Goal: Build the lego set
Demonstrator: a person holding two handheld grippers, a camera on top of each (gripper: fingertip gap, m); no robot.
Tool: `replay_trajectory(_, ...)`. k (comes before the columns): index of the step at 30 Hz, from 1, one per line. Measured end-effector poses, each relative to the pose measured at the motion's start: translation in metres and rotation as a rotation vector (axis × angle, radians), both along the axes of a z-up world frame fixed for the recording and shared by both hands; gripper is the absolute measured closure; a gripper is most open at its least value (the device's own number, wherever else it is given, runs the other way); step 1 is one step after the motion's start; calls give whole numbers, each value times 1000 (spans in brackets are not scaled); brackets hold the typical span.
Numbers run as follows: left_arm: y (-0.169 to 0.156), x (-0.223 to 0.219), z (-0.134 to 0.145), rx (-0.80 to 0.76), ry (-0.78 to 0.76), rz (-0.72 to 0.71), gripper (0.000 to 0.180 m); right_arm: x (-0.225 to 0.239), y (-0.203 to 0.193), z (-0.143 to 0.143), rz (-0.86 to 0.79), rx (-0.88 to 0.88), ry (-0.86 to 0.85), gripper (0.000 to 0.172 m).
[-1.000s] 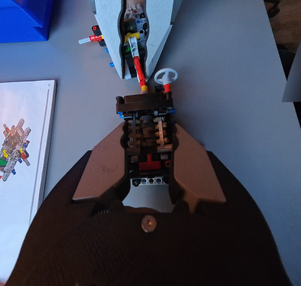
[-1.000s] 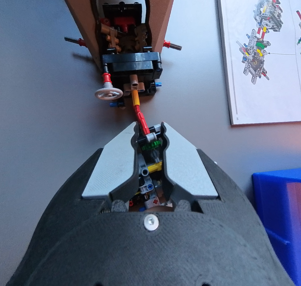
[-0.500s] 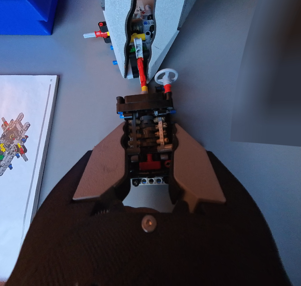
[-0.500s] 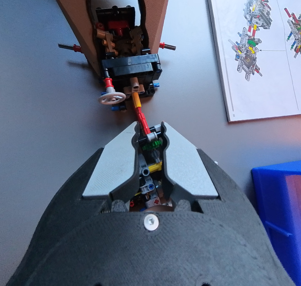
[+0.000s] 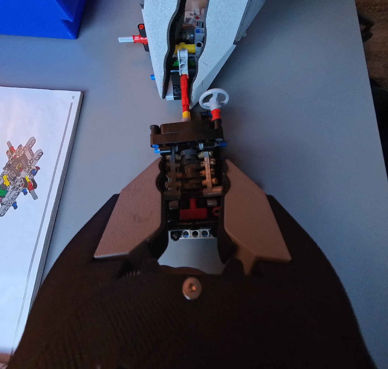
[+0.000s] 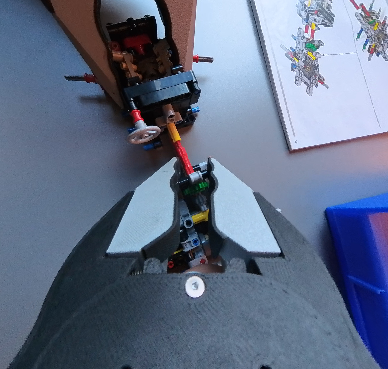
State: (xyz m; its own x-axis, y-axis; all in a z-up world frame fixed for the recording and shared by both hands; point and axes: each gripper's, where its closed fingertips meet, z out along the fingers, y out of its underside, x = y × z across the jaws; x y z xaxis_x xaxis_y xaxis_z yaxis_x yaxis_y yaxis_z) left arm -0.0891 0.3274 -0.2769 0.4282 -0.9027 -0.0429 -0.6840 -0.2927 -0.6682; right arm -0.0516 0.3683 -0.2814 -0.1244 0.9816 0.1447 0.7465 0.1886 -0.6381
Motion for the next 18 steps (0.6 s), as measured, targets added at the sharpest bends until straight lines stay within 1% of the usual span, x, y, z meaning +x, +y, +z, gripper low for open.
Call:
replay_trajectory(5,1,1,0,3,-7,8,129,0,1,1,-9,-1,12,149)
replay_trajectory(13,1,1,5,52,-56,-1,130,1,1,2,5,-5,24,150)
replay_trajectory(18,1,2,5,46,-68,-5,130,1,1,3,12,-15,34,150)
